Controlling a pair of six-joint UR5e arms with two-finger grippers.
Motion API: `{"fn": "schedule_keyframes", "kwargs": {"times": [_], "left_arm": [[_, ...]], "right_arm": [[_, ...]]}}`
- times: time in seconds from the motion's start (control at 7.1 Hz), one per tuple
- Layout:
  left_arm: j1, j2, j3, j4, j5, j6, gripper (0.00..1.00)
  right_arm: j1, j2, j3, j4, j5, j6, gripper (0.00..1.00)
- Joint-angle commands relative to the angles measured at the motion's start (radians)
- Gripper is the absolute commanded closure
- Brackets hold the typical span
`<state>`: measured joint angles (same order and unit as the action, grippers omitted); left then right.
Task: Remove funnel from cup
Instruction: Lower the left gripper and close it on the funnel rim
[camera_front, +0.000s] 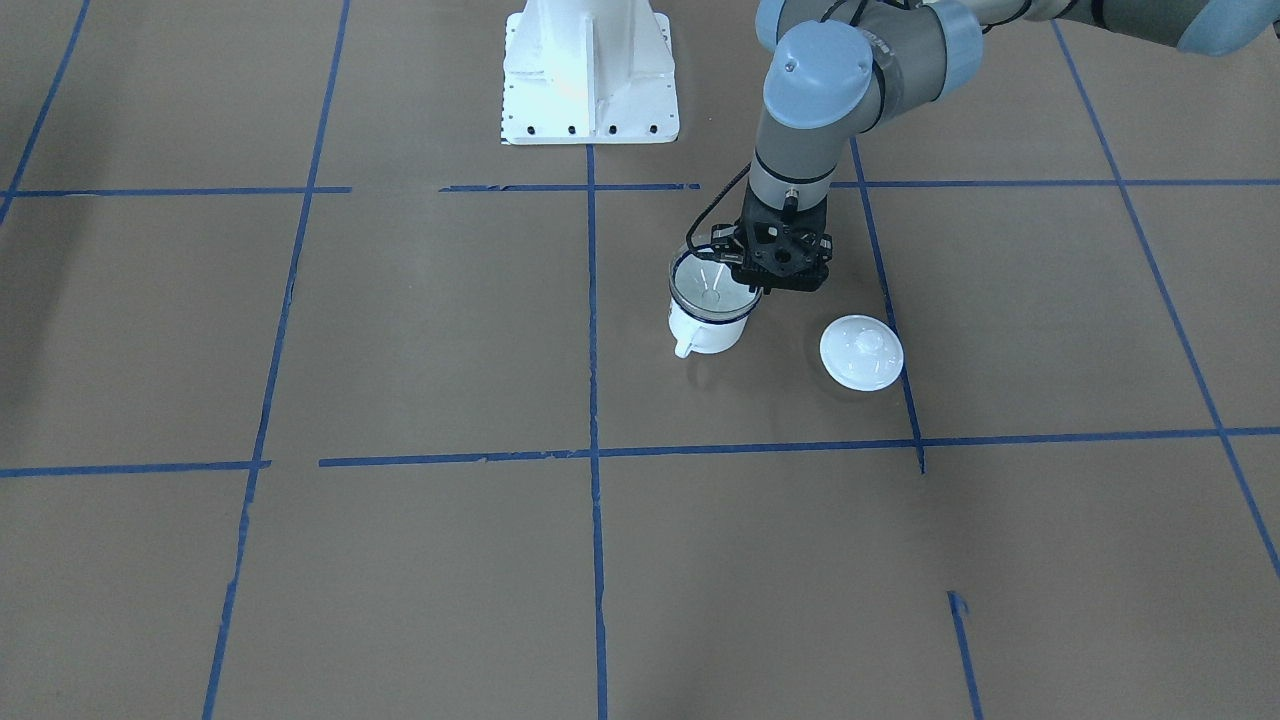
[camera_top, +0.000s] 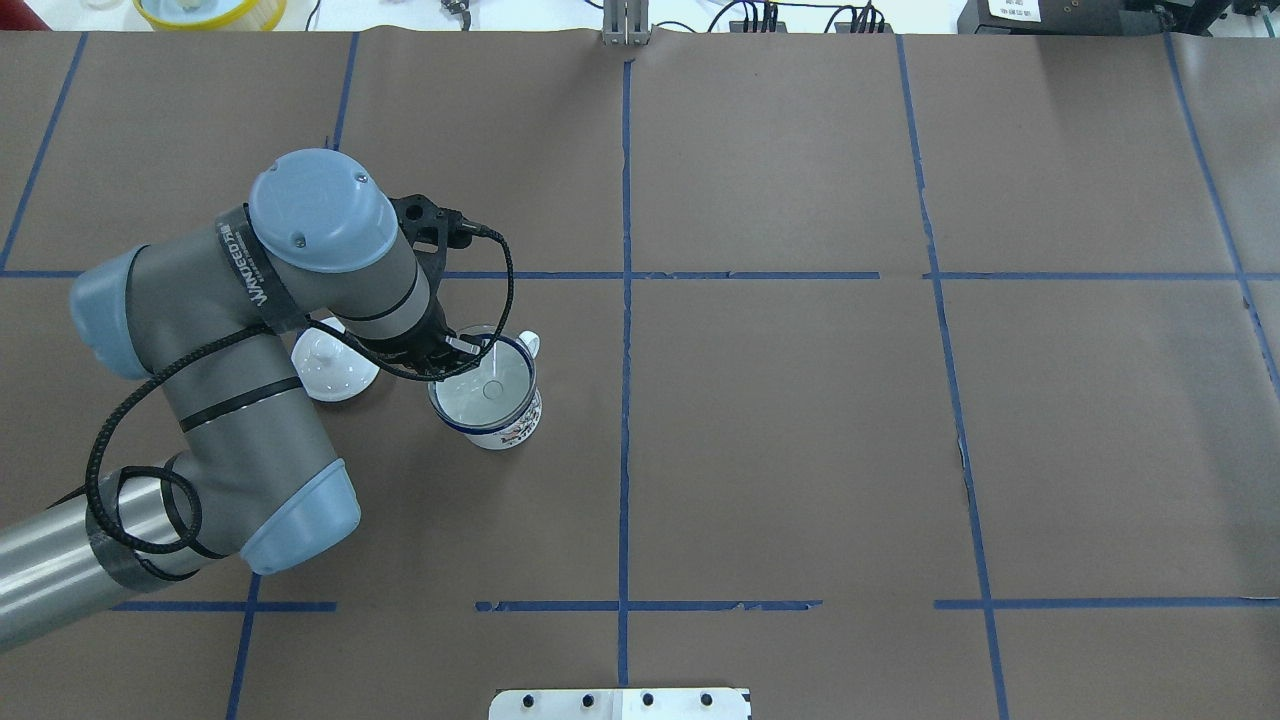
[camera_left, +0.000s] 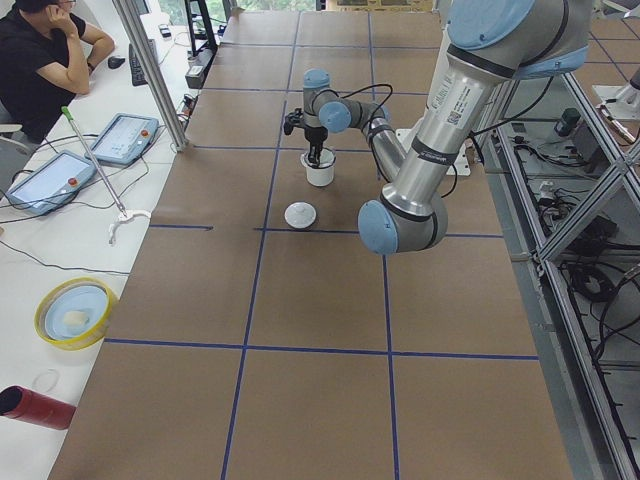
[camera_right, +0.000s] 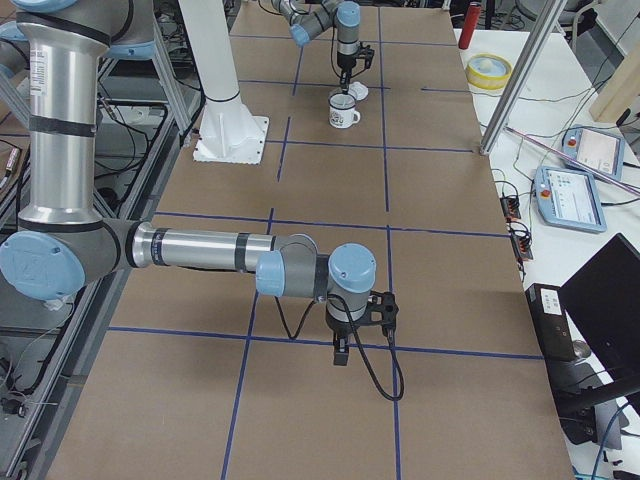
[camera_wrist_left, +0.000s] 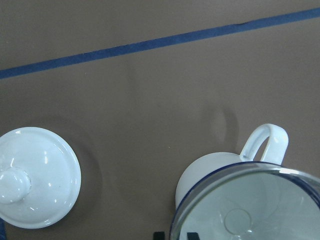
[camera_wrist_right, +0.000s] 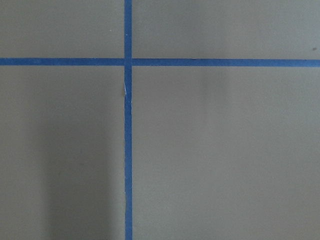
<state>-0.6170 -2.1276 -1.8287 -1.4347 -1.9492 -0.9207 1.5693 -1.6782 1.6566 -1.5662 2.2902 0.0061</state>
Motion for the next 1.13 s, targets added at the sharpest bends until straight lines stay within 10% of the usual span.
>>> {"fn": "schedule_keyframes", "kwargs": {"times": [0.0,0.99], "left_arm": [[-0.001,0.000,-0.006,0.000,-0.002,0.000,0.92],[-0.059,-0.003,-0.063,0.046,-0.013,0.034,1.00]], "right_arm": [[0.000,0.000,0.000,0.000,0.000,0.000,0.00],[0.000,0.000,0.000,0.000,0.000,0.000,0.00]]}}
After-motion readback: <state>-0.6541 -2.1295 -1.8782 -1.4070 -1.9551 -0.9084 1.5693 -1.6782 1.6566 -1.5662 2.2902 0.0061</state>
